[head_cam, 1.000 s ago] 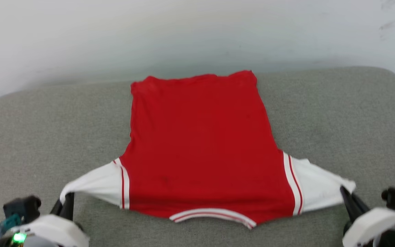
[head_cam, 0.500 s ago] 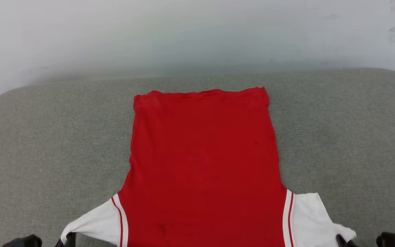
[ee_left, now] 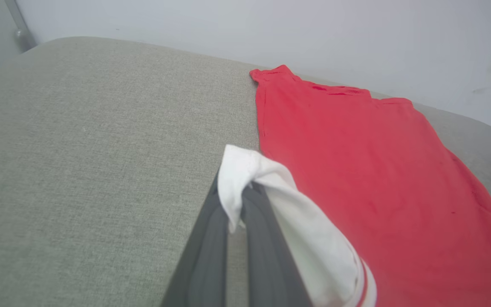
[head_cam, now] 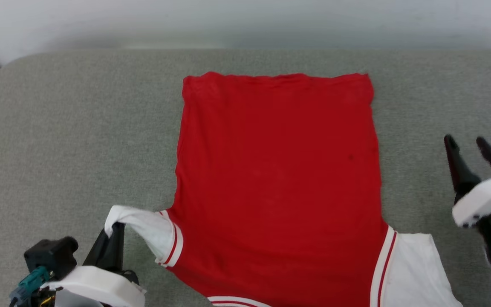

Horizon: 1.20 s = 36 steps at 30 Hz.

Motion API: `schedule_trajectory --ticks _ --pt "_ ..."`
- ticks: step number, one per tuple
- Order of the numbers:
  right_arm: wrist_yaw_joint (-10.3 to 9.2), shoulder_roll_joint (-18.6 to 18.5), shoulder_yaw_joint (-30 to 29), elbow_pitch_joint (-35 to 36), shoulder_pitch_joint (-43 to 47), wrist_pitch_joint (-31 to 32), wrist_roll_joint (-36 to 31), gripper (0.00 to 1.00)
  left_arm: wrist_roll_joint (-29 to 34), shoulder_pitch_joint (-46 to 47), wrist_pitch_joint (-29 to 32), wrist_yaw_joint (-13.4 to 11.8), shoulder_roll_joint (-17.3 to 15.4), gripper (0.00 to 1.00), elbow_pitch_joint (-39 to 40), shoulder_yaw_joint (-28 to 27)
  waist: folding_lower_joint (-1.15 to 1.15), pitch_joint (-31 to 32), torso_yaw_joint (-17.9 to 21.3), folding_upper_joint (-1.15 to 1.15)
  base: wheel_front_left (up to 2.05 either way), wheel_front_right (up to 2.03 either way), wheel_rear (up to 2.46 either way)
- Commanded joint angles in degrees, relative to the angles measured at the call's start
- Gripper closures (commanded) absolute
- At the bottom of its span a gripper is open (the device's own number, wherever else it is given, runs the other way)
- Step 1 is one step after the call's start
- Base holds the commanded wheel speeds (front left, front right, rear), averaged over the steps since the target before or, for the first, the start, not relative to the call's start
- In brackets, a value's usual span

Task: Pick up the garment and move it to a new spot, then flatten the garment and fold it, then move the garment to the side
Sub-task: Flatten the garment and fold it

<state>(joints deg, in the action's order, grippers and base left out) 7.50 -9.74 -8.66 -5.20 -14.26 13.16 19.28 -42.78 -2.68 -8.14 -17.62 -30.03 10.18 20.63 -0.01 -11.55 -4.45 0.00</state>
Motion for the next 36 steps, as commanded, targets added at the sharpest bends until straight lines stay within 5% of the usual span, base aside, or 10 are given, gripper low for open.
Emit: schedule_trajectory --ticks 1,8,15,21,27,28,29,36 --pt "-0.02 -0.7 -0.1 -0.8 -2.1 0.1 0.5 0.0 0.5 1.3 -0.3 0.3 0.3 1.0 0.4 0.3 0.01 -3.7 -2.9 0.0 0.0 0.0 0.0" --pt "-0.02 -7.2 1.6 -17.9 -25.9 12.5 0.7 0.0 2.9 9.1 -2.4 2.7 3.6 1.0 0.5 3.1 0.01 -11.1 -9.1 0.0 0.0 0.0 0.0" --pt "-0.02 -9.5 1.6 -28.5 -41.2 27.6 -2.4 0.0 3.3 13.4 -4.0 5.0 5.9 1.0 -1.4 4.2 0.01 -15.9 -13.2 0.0 0.0 0.0 0.0" --pt "-0.02 -9.3 0.3 -34.6 -45.9 32.3 -6.4 0.0 3.4 15.7 -5.3 6.9 7.8 1.0 -3.8 4.7 0.01 -19.0 -15.4 0.0 0.0 0.0 0.0" --pt "-0.04 -8.0 -0.9 -42.1 -41.4 40.3 -8.3 0.0 3.5 16.8 -5.9 8.0 8.9 1.0 -5.8 5.0 0.01 -19.5 -16.2 0.0 0.0 0.0 0.0" --pt "-0.05 -8.0 -1.2 -42.7 -40.7 41.4 -8.8 0.08 3.6 16.9 -6.0 8.1 9.1 1.0 -6.0 5.0 0.01 -19.5 -16.3 0.0 0.0 0.0 0.0" --pt "-0.06 -8.0 -1.9 -42.5 -40.2 42.0 -9.3 1.0 3.6 17.1 -6.2 8.4 9.3 1.0 -6.6 5.1 0.01 -19.4 -16.4 0.0 0.0 0.0 0.0" --pt "-0.02 -8.5 -2.6 -38.8 -42.6 39.8 -10.5 1.0 3.5 16.3 -6.3 8.8 9.6 1.0 -8.9 5.2 0.01 -15.9 -16.2 0.0 0.0 0.0 0.0"
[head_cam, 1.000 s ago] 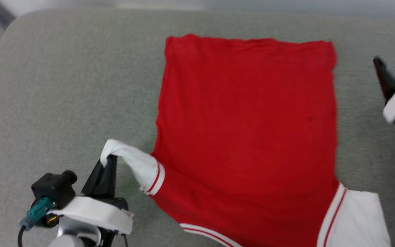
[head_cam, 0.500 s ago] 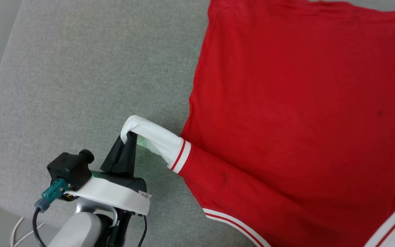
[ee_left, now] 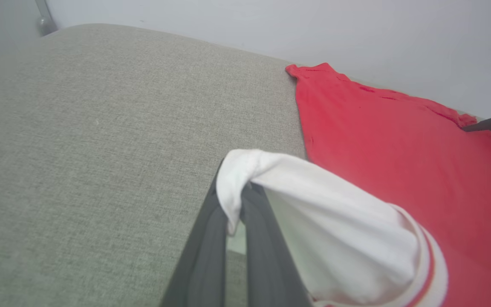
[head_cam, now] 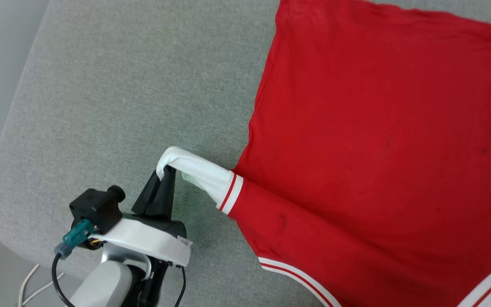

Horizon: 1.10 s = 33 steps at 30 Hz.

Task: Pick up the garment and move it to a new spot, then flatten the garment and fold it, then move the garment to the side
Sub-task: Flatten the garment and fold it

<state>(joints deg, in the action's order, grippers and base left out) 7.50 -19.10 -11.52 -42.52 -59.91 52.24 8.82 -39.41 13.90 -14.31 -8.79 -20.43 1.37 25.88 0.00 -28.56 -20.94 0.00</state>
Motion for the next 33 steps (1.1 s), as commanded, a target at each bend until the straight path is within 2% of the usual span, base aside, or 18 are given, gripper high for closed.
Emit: schedule_trajectory --ticks 1,5,9,15,20,27,33 --pt "-0.02 0.4 0.8 -0.8 2.8 0.7 -0.4 1.0 0.0 -0.7 -0.1 -0.1 -0.2 1.0 -0.4 -0.1 0.0 2.0 0.5 0.0 0.0 0.0 0.0" --pt "-0.03 -1.9 3.2 2.4 3.1 -0.6 0.6 1.0 -0.5 -2.7 0.2 -0.7 -1.0 1.0 -1.4 -0.3 0.0 6.5 2.0 0.0 0.0 0.0 0.0" --pt "-0.03 -3.9 6.4 6.0 7.1 -2.0 4.0 1.0 -1.1 -5.0 0.6 -2.2 -1.8 1.0 -2.0 -1.3 0.0 11.5 4.8 0.0 0.0 0.0 0.0" --pt "-0.03 -6.9 9.1 13.7 16.6 -2.7 9.7 1.0 -2.8 -9.2 2.4 -4.8 -4.0 1.0 -2.4 -3.5 0.0 17.4 10.2 0.0 0.0 0.0 0.0" --pt "-0.03 -7.8 8.2 21.6 28.0 -3.2 13.0 1.0 -3.6 -12.8 4.1 -6.9 -6.2 1.0 -2.6 -4.9 0.0 21.4 14.6 0.0 0.0 0.0 0.0" --pt "-0.03 -5.1 3.1 33.5 48.6 -3.7 14.6 1.0 -5.1 -17.2 5.9 -8.6 -7.9 1.0 -2.2 -5.9 0.0 25.0 19.1 0.0 0.0 0.0 0.0" --pt "-0.03 0.7 -2.3 39.5 62.5 -4.7 14.3 1.0 -5.7 -19.2 6.8 -8.9 -8.8 1.0 -2.0 -6.1 0.0 25.8 20.6 0.0 0.0 0.0 0.0"
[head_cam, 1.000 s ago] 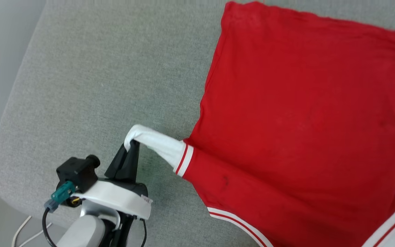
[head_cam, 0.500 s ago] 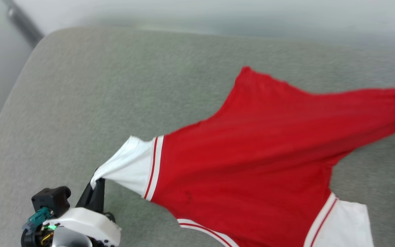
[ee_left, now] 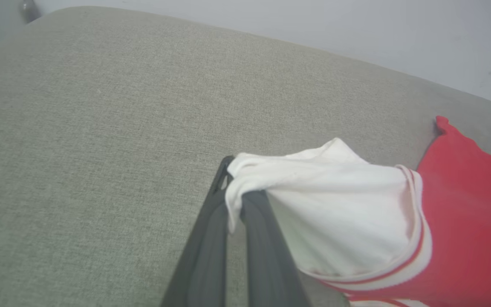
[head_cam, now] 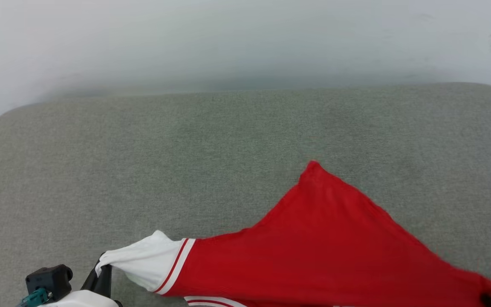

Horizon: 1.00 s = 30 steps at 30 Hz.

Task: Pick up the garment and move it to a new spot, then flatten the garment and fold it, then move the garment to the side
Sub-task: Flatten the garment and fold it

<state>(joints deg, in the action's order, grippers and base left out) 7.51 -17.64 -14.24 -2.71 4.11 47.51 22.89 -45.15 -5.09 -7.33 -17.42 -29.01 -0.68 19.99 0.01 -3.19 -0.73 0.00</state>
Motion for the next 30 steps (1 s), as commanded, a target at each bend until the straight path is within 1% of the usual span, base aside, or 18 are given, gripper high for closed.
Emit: schedule_trajectory --ticks 1,4,6,7,8,10,12,13,16,19,21,22,24,25,28,30 --pt "-0.04 0.5 -0.2 0.4 1.0 -0.2 -0.2 1.0 -0.2 -0.5 0.0 -0.2 -0.4 1.0 0.0 -0.2 -0.01 0.5 0.7 0.0 0.0 0.0 0.0" --pt "-0.04 4.3 -1.5 1.5 6.1 -1.3 -0.4 1.0 -0.3 -0.9 0.6 -0.2 -0.9 1.0 0.2 -0.1 -0.01 0.1 1.4 0.0 0.0 0.0 0.0" --pt "-0.04 6.6 -1.9 0.7 8.3 -2.1 -0.6 1.0 -0.3 -0.7 1.1 0.0 -1.2 1.0 0.4 0.0 -0.01 -0.3 1.9 0.0 0.0 0.0 0.0" --pt "-0.03 7.8 -2.1 0.6 8.6 -3.3 -0.2 0.64 -0.3 -0.5 1.2 0.0 -1.4 1.0 0.5 0.1 -0.01 -0.5 2.0 0.0 0.0 0.0 0.0" --pt "-0.03 8.8 -2.3 0.4 8.6 -4.7 0.2 0.0 -0.3 -0.2 1.4 0.1 -1.5 1.0 0.6 0.2 -0.01 -0.7 2.1 0.0 0.0 0.0 0.0" --pt "-0.03 9.4 -2.0 0.4 8.4 -9.0 0.0 0.0 -0.2 0.3 1.7 0.2 -1.6 1.0 0.8 0.4 -0.01 -1.1 2.2 0.0 0.0 0.0 0.0" --pt "-0.03 10.1 -1.6 0.4 7.5 -14.8 -0.1 0.0 0.0 0.8 2.0 0.2 -1.7 1.0 1.2 0.5 -0.01 -1.7 2.2 0.0 0.0 0.0 0.0" --pt "-0.03 10.0 -1.0 0.5 5.7 -22.0 -0.6 0.0 0.3 1.2 2.0 0.1 -1.9 1.0 1.6 0.6 -0.01 -2.2 2.1 0.0 0.0 0.0 0.0" --pt "-0.03 9.7 -0.3 -0.5 3.1 -32.2 -1.2 0.0 0.6 2.2 1.9 -0.2 -1.6 1.0 2.3 0.8 -0.01 -3.0 1.7 0.0 0.0 0.0 0.0" --pt "-0.03 8.8 0.7 -1.7 -0.9 -40.5 -2.2 0.0 1.3 3.5 1.8 -0.1 -1.4 1.0 3.1 1.2 -0.01 -4.2 0.9 0.0 0.0 0.0 0.0" --pt "-0.03 8.4 2.2 -2.6 -3.6 -44.0 -2.5 0.0 1.8 4.4 1.7 -0.2 -1.3 1.0 3.5 1.3 -0.01 -5.1 0.4 0.0 0.0 0.0 0.0" --pt "-0.03 7.9 3.2 -3.0 -5.1 -44.9 -2.5 0.0 1.9 4.9 1.6 -0.2 -1.3 1.0 3.9 1.5 -0.01 -5.6 0.1 0.0 0.0 0.0 0.0" --pt "-0.03 6.4 5.7 -3.6 -8.2 -44.5 -1.9 0.0 2.4 5.9 1.7 -0.2 -1.2 1.0 4.8 1.7 -0.01 -6.8 -0.4 0.0 0.0 0.0 0.0" --pt "-0.03 5.4 7.4 -3.9 -10.0 -42.8 -1.1 0.0 2.7 6.5 1.5 -0.2 -1.2 1.0 5.2 1.8 -0.01 -7.4 -0.7 0.0 0.0 0.0 0.0" --pt "-0.03 1.3 12.7 -3.5 -15.0 -35.9 1.3 0.0 3.4 8.2 1.4 -0.2 -1.0 1.0 6.4 2.2 -0.01 -9.3 -1.8 0.0 0.0 0.0 0.0" --pt "-0.04 -2.2 16.9 -3.0 -17.9 -28.7 3.1 0.0 3.9 9.4 1.4 0.0 -0.8 1.0 7.1 2.5 -0.01 -10.6 -2.7 0.0 0.0 0.0 0.0"
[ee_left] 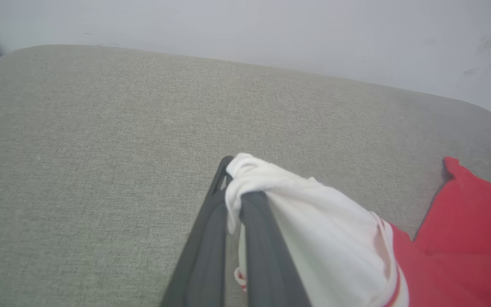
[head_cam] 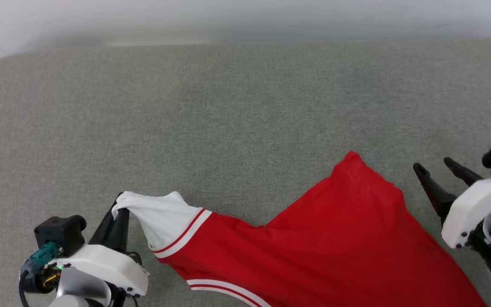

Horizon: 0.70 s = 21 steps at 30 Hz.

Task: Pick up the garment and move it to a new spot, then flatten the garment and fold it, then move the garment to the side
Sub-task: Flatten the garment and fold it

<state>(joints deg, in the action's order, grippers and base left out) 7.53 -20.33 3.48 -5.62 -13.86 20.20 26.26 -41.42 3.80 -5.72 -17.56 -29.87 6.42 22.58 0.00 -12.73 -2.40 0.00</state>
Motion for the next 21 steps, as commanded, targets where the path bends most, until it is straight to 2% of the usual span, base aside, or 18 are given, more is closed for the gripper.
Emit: schedule_trajectory --ticks 1,6,9,14,21 --pt "-0.07 -1.3 0.8 0.4 -1.7 1.9 0.6 0.0 0.6 1.0 -0.4 0.2 0.1 1.0 0.3 0.0 0.0 -1.7 -1.4 0.0 0.0 0.0 0.0" --pt "-0.05 -6.1 7.1 2.9 -9.5 19.4 4.7 0.0 1.6 3.3 -0.6 0.5 0.6 1.0 1.7 0.9 0.0 -5.2 -3.2 0.0 0.0 0.0 0.0" --pt "-0.05 -6.9 10.3 3.1 -13.2 26.9 5.5 0.0 2.1 4.9 -0.9 1.0 1.0 1.0 2.1 1.4 0.0 -7.3 -4.5 0.0 0.0 0.0 0.0" --pt "-0.06 -6.2 13.3 0.2 -16.7 30.5 5.7 0.0 2.5 7.5 -1.6 1.7 2.0 1.0 2.1 1.9 0.0 -10.9 -6.3 0.0 0.0 0.0 0.0" --pt "-0.06 -5.2 19.5 -10.5 -15.6 32.3 8.1 0.0 2.4 9.0 -2.2 2.4 2.6 1.0 0.7 2.3 0.0 -12.1 -6.9 0.0 0.0 0.0 0.0"
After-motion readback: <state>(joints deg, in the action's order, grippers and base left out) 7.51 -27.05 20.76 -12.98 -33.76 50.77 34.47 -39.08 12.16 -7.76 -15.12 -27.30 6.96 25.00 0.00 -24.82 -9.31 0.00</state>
